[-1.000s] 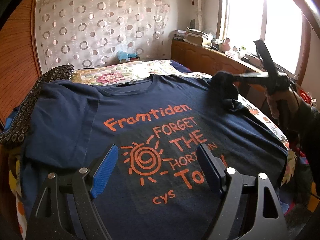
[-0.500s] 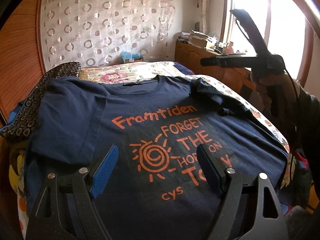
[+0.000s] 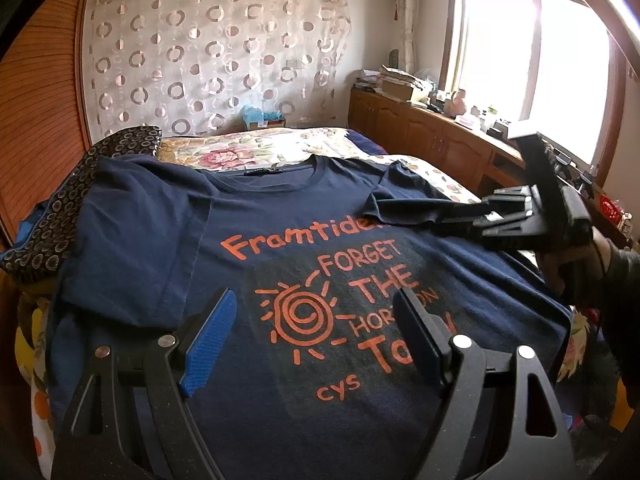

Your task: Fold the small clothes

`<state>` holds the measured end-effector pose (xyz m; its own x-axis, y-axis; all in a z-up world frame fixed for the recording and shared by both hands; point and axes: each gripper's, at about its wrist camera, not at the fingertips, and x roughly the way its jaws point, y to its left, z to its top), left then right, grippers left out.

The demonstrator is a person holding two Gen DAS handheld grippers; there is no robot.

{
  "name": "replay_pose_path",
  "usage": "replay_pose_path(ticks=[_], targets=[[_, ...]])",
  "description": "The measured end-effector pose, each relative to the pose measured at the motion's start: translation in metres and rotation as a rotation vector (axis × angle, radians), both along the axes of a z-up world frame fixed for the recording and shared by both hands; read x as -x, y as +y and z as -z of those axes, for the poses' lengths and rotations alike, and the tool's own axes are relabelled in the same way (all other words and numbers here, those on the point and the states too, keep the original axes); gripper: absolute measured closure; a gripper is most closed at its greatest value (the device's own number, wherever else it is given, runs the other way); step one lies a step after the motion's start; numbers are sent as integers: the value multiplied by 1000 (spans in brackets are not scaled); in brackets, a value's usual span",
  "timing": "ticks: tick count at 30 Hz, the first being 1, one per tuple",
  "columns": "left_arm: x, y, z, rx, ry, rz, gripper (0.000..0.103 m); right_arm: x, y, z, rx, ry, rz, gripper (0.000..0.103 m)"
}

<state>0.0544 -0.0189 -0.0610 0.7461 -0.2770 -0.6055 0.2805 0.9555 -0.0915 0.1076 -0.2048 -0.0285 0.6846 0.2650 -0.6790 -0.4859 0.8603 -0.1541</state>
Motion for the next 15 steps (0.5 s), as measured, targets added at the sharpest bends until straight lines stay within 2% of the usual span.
replay_pose_path(ticks=[6,11,15], targets=[[0,-1,1,-4,5,1,22,-22,-2,15,37,11,68,62],[0,0,1,-5,4,1,22,-25,4,17,46,3,48,94],[0,2,1,-2,1,-3,22,-3,-7,15,0,-4,-3,96]])
